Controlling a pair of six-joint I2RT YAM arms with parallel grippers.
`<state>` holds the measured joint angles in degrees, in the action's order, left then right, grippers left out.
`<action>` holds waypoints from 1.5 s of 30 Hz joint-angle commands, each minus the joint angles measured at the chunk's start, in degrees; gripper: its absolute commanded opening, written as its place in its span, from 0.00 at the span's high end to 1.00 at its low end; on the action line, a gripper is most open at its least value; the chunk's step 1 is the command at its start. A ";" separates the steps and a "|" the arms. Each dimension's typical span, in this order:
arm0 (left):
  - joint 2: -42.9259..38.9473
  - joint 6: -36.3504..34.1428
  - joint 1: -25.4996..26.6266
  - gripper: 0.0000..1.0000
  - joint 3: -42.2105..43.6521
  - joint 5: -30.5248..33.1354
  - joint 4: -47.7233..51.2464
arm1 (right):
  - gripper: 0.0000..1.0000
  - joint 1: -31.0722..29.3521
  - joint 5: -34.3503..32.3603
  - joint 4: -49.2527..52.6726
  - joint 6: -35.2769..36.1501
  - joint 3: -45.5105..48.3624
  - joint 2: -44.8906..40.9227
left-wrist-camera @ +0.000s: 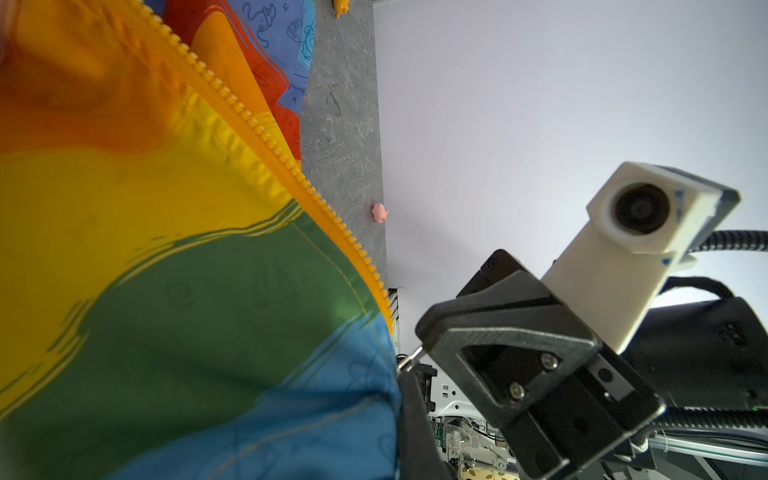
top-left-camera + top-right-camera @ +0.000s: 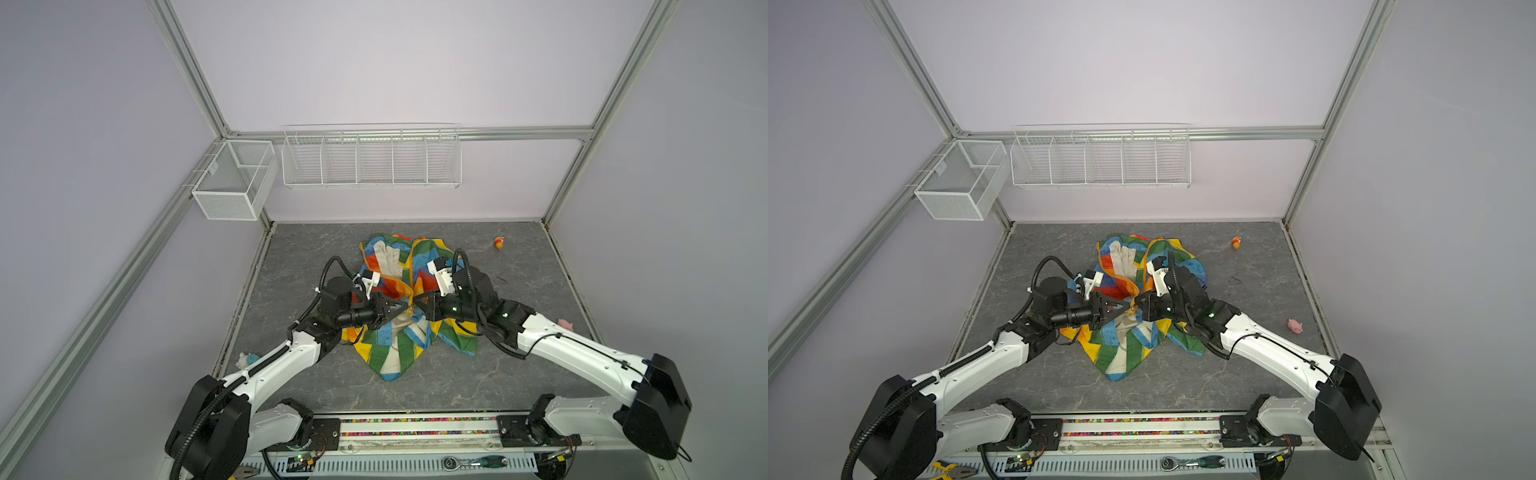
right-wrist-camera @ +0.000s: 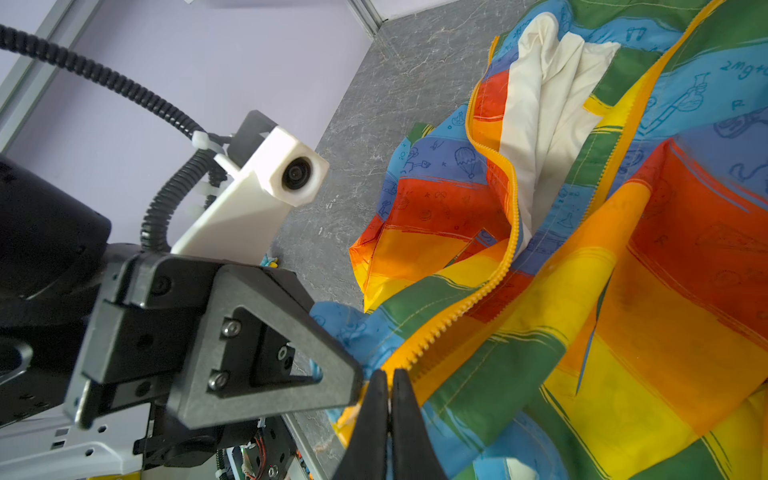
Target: Zip up the jacket
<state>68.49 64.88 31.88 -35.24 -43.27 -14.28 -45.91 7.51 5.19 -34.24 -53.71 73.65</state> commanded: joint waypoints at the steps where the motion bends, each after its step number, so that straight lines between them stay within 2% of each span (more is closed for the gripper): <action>1: -0.77 -0.11 -0.15 1.00 -1.91 -3.71 -0.46 | 0.94 1.24 -9.07 1.35 2.30 1.42 0.73; 14: -2.00 -1.68 -0.15 1.00 -2.11 -4.39 2.40 | 0.94 1.33 -15.13 -5.81 2.95 0.29 7.75; 19: -1.63 -2.30 -0.15 1.00 -1.85 -3.58 3.12 | 0.94 1.33 -13.01 -6.97 3.64 1.74 5.47; 24: -1.11 -2.30 -0.13 1.00 -1.85 -4.24 1.98 | 0.94 2.45 -9.76 -1.72 2.34 0.71 3.66; 25: -1.42 -4.58 -0.15 1.00 -1.85 -4.20 1.93 | 0.94 3.03 -8.08 -0.34 1.57 0.34 3.16; 26: -1.79 -5.67 -0.15 1.00 -1.85 -3.99 1.97 | 0.91 3.65 -6.32 0.43 0.74 0.35 2.62; 31: -1.88 -10.07 -0.15 1.00 -2.24 -4.85 1.45 | 0.54 4.70 -0.15 1.61 -3.01 2.32 -2.08; 34: -0.61 -10.78 -0.15 1.00 -2.36 -6.97 -2.09 | 0.38 5.32 4.36 1.23 -4.97 3.00 -4.60; 38: 0.78 -11.86 -0.05 1.00 -3.03 -8.90 -6.35 | 0.31 6.31 8.64 0.24 -8.86 5.56 -7.45; 45: 3.96 -13.98 0.34 1.00 -6.25 -13.43 -8.11 | 0.29 8.28 15.86 -6.33 -17.11 8.70 -8.61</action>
<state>71.42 53.15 31.68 -38.72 -52.99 -19.03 -38.37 18.65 3.14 -46.26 -46.74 66.00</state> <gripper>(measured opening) 0.047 0.708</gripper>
